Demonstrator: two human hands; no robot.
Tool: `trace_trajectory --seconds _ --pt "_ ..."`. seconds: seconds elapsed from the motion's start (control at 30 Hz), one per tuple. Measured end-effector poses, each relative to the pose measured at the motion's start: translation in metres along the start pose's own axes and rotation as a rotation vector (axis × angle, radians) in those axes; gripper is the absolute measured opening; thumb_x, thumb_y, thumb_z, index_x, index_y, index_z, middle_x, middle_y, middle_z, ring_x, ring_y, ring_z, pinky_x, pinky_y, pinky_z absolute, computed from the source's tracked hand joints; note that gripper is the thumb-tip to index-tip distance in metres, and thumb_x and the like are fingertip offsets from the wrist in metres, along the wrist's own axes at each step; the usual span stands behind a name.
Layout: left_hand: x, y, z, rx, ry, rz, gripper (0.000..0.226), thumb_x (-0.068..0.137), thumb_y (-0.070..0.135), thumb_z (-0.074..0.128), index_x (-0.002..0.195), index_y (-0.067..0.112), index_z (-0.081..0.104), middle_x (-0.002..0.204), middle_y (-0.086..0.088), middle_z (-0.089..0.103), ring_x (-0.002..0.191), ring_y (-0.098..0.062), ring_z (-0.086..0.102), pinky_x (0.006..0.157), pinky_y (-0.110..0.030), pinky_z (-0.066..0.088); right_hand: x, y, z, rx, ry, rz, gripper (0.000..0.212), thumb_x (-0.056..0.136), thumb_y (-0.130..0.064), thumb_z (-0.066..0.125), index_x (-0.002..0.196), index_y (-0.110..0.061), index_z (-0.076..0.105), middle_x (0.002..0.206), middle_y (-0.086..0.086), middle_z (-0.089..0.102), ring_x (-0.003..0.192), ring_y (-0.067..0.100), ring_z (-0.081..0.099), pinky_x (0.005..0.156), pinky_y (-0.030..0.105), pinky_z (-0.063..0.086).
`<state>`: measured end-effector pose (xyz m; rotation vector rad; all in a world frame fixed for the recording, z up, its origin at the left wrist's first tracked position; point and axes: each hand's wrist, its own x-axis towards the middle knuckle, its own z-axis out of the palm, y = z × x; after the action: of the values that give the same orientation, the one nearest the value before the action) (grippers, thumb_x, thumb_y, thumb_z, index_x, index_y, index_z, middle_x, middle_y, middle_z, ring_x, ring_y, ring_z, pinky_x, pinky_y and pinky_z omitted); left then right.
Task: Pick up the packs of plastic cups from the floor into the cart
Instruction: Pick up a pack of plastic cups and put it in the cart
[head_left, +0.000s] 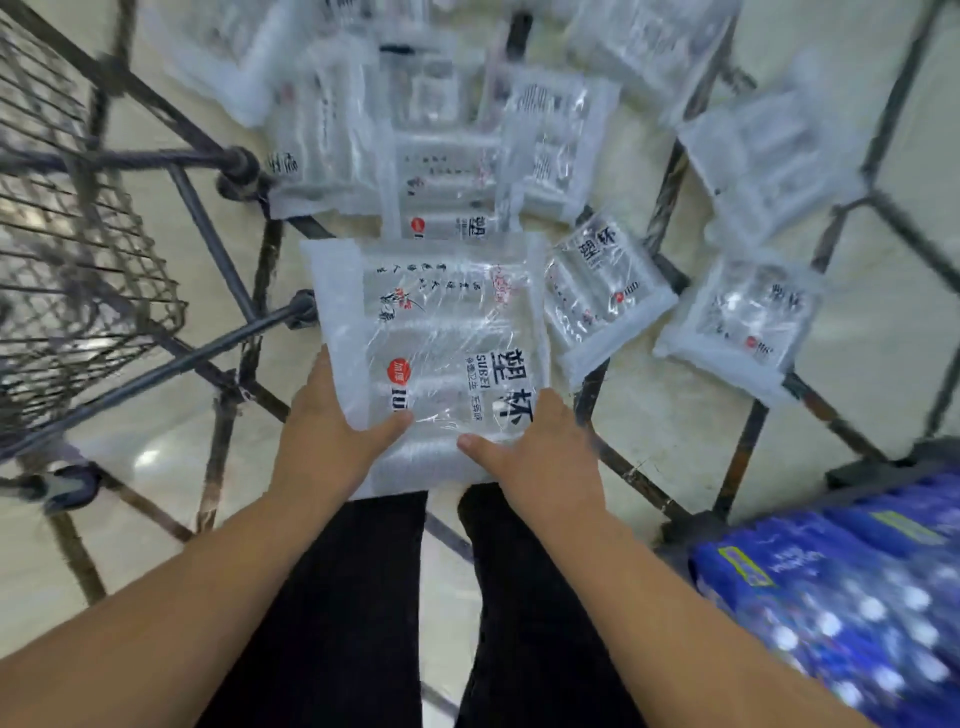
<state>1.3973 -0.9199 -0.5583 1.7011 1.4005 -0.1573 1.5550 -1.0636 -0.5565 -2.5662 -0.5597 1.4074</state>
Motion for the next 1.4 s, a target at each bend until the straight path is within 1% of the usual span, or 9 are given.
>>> trace_trajectory --seconds 0.17,0.3,0.37,0.6,0.73,0.9,1.03,1.23,1.4 --pt "-0.080 0.101 -0.092 -0.007 0.088 0.118 0.094 0.074 0.047 0.082 0.149 0.032 0.027 0.134 0.018 0.044 0.117 -0.001 0.042 0.094 -0.027 0.038 -0.108 -0.052 -0.110 -0.034 0.084 -0.143 0.099 0.071 -0.074 0.068 0.139 -0.012 0.034 0.133 0.008 0.050 0.122 0.028 0.051 0.098 0.042 0.047" --pt "-0.135 0.152 -0.156 0.043 0.196 0.145 0.108 0.073 0.057 0.078 0.156 0.027 0.014 0.154 -0.001 0.035 0.138 -0.022 0.037 0.108 -0.038 0.037 -0.169 -0.089 -0.169 -0.093 0.097 -0.283 0.103 0.070 -0.077 0.065 0.143 -0.012 0.032 0.140 0.008 0.046 0.127 0.027 0.047 0.100 0.043 0.045" --pt "-0.159 0.162 -0.180 0.051 0.258 0.122 0.114 0.073 0.059 0.076 0.157 0.023 0.008 0.159 -0.004 0.028 0.143 -0.024 0.031 0.111 -0.038 0.033 -0.192 -0.108 -0.186 -0.122 0.105 -0.359 0.100 0.070 -0.076 0.065 0.142 -0.014 0.031 0.140 0.007 0.047 0.126 0.027 0.048 0.097 0.041 0.046" --pt "-0.202 0.153 -0.236 -0.057 0.393 0.103 0.112 0.071 0.062 0.076 0.155 0.028 0.012 0.152 -0.004 0.038 0.135 -0.024 0.040 0.105 -0.037 0.038 -0.236 -0.170 -0.197 -0.178 0.131 -0.515 0.104 0.061 -0.079 0.062 0.138 -0.018 0.031 0.132 0.008 0.054 0.115 0.030 0.056 0.089 0.043 0.051" --pt "-0.195 0.129 -0.269 -0.102 0.437 0.147 0.106 0.066 0.069 0.074 0.150 0.033 0.021 0.141 0.004 0.049 0.127 -0.019 0.048 0.103 -0.041 0.045 -0.245 -0.200 -0.180 -0.198 0.168 -0.576 0.098 0.066 -0.077 0.065 0.140 -0.021 0.031 0.132 0.005 0.055 0.115 0.027 0.057 0.087 0.040 0.052" --pt "-0.171 0.078 -0.325 -0.175 0.448 0.132 0.118 0.066 0.067 0.076 0.154 0.042 0.000 0.147 0.002 0.044 0.133 -0.021 0.043 0.106 -0.047 0.043 -0.248 -0.271 -0.137 -0.219 0.174 -0.604 0.106 0.059 -0.083 0.060 0.144 -0.026 0.031 0.135 0.001 0.052 0.119 0.023 0.055 0.090 0.040 0.051" --pt "-0.134 0.015 -0.391 -0.250 0.462 0.133 0.120 0.062 0.073 0.074 0.153 0.045 0.001 0.149 0.006 0.042 0.134 -0.019 0.043 0.106 -0.047 0.044 -0.246 -0.353 -0.081 -0.260 0.181 -0.612 0.112 0.056 -0.086 0.057 0.147 -0.027 0.029 0.139 -0.001 0.051 0.122 0.021 0.054 0.090 0.038 0.051" --pt "-0.094 -0.085 -0.507 -0.223 0.477 0.062 0.115 0.069 0.064 0.076 0.155 0.038 0.003 0.140 -0.002 0.047 0.126 -0.023 0.048 0.102 -0.044 0.046 -0.253 -0.489 0.020 -0.308 0.122 -0.572 0.115 0.073 -0.071 0.070 0.155 -0.013 0.015 0.153 0.009 0.040 0.134 0.025 0.047 0.102 0.035 0.044" --pt "-0.070 -0.161 -0.577 -0.200 0.462 -0.046 0.115 0.070 0.065 0.075 0.155 0.034 0.004 0.143 -0.003 0.045 0.128 -0.023 0.048 0.103 -0.042 0.046 -0.250 -0.573 0.098 -0.328 0.046 -0.507 0.111 0.070 -0.072 0.071 0.152 -0.018 0.018 0.150 0.006 0.045 0.130 0.027 0.052 0.101 0.041 0.049"
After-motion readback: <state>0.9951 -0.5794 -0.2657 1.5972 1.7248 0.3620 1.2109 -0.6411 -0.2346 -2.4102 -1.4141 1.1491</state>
